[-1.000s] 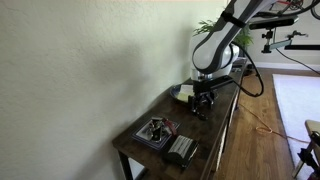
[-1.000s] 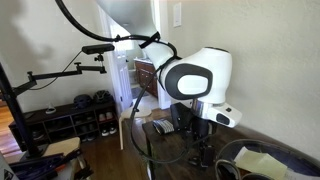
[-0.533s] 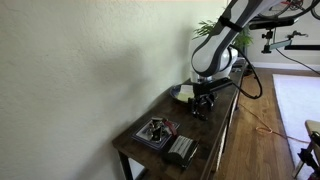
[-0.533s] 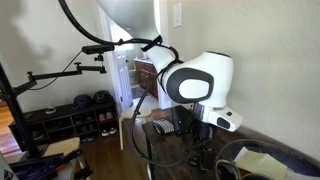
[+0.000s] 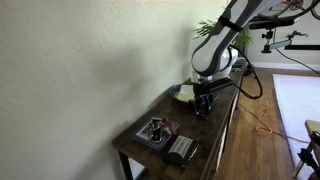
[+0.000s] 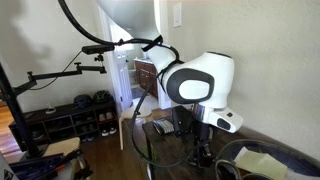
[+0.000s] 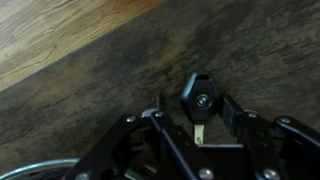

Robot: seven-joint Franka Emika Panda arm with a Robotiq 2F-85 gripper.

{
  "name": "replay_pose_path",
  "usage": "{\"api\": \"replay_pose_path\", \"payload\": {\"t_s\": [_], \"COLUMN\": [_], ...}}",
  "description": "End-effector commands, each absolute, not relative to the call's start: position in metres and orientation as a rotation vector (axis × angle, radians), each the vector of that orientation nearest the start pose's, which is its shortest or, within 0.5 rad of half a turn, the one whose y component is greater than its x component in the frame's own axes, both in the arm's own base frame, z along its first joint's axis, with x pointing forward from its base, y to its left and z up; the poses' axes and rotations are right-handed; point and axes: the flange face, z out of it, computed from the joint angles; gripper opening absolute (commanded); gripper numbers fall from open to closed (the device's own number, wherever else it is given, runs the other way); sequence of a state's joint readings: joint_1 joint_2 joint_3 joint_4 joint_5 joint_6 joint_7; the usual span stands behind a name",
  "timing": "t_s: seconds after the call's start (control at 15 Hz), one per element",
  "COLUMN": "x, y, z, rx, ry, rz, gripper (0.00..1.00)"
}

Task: Put the car key on the square plate

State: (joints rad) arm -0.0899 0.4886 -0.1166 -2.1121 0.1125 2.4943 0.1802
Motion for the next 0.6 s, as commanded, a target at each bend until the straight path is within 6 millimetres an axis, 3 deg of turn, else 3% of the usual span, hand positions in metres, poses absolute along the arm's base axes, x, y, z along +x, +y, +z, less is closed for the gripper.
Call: {"api": "replay_pose_path", "payload": {"t_s": [0.0,0.13,0.53], "x": [0.553,0.554,0.554], "y": [-0.120,-0.118,-0.111], "z": [0.175,0.177,0.192], "rx": [-3.017,-3.015,-3.031], "ry": [0.759,0.757,0.709], "rz": [0.142,0.137,0.087], "gripper": [0.26,0.15,0.15]}}
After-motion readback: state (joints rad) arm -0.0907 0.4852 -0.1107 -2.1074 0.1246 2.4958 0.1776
